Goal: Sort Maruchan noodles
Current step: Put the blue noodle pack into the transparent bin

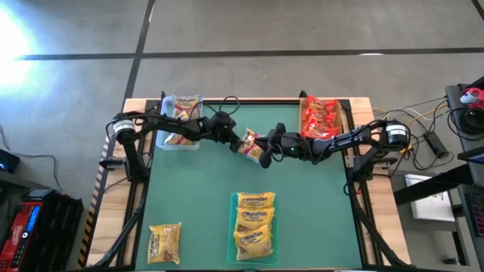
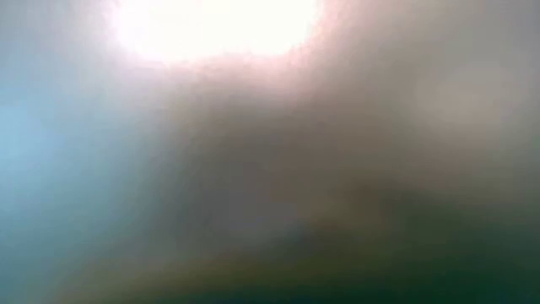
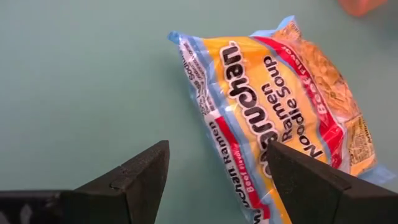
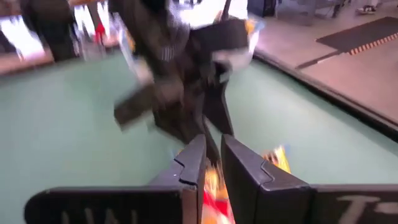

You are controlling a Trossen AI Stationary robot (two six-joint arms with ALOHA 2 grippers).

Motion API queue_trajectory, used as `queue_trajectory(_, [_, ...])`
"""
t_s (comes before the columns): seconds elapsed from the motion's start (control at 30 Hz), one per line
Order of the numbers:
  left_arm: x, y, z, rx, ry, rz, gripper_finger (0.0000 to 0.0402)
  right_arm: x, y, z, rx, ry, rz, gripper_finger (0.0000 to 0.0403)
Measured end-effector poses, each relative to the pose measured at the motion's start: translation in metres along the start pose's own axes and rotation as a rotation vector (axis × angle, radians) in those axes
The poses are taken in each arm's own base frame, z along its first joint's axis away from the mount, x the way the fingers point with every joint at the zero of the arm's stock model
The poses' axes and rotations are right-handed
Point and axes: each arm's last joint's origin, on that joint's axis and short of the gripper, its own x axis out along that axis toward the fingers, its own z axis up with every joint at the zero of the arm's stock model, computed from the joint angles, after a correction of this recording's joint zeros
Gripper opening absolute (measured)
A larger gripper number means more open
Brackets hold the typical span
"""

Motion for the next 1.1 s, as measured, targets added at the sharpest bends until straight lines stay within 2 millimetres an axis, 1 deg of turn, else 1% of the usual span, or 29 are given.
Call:
queue_trajectory(0.1, [0.001, -0.003, -0.003, 0.01, -0.001, -0.009, 0.0254, -0.001, -0.001, -0.008, -0.046, 0.092, -0.012, 0.0043])
queue_trajectory(0.2, [0.002, -0.003, -0.005, 0.015, -0.02, -0.024, 0.0254, -0.002, -0.003, -0.014, 0.008, 0.15, -0.026, 0.0043])
queue_trajectory(0.3, [0.001, -0.003, -0.003, 0.019, -0.055, -0.04, 0.0254, -0.002, -0.003, -0.017, 0.005, 0.174, -0.031, 0.0043])
queue_trajectory(0.47, [0.001, -0.005, -0.002, 0.022, -0.064, -0.062, 0.0254, -0.003, -0.004, -0.025, 0.018, 0.244, -0.049, 0.0043])
queue_trajectory(0.57, [0.001, -0.005, -0.002, 0.023, -0.07, -0.064, 0.0254, 0.0, -0.005, -0.031, 0.031, 0.263, -0.062, 0.0043])
queue_trajectory(0.73, [0.001, -0.005, -0.001, 0.023, -0.073, -0.066, 0.0254, 0.01, -0.006, -0.046, 0.003, 0.261, -0.108, 0.0043])
queue_trajectory(0.87, [0.001, -0.006, -0.002, 0.025, -0.058, -0.102, 0.0254, 0.017, -0.006, -0.055, -0.011, 0.255, -0.111, 0.0043])
queue_trajectory(1.0, [0.001, -0.006, -0.003, 0.024, -0.053, -0.106, 0.0254, 0.017, -0.006, -0.06, -0.016, 0.277, -0.113, 0.0043])
queue_trajectory(1.1, [0.001, -0.006, -0.003, 0.024, -0.052, -0.107, 0.0254, 0.014, -0.008, -0.067, -0.008, 0.302, -0.118, 0.0043])
